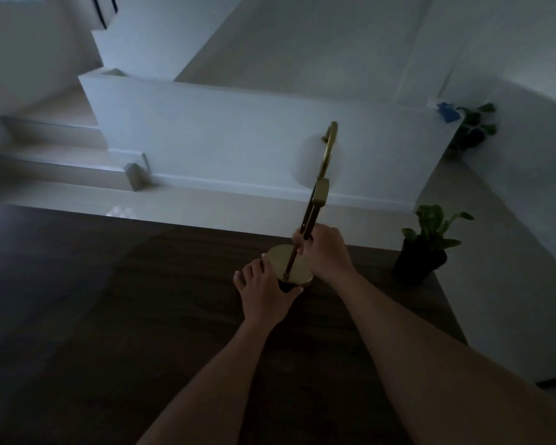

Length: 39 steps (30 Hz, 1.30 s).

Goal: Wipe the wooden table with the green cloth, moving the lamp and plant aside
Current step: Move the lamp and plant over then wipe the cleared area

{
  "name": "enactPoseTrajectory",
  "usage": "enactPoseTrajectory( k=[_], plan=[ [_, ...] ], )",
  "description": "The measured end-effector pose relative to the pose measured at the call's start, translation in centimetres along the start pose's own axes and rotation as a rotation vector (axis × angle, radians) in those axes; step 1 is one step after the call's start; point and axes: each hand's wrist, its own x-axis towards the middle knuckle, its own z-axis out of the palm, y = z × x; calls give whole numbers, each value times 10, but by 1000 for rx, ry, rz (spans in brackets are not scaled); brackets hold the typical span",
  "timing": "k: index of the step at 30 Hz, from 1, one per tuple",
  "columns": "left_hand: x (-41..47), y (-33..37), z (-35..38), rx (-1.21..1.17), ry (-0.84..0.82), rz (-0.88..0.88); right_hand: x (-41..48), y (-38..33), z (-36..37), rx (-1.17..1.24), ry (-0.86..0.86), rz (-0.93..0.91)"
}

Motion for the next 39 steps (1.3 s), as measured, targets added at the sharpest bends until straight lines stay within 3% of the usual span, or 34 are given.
enactPoseTrajectory(
  k=[7,15,24,34,36,39],
  plan=[
    [16,-107,-49,24,41,-84,-4,-91,86,-4,-61,-79],
    [48,-173,-64,16,45,-124,24,-137,147,-124,-45,-109],
    [84,-198,-57,49,51,-70,54,-143,173,-96,-42,-103],
    [84,-192,-60,-40,-61,-177,53,-134,178,-17,-51,-110],
    [73,-186,-61,-67,40,-172,45,-121,170,2,-90,-103],
    [47,-163,-59,-119,273,-12,28,-84,149,-60,-120,-61]
  ],
)
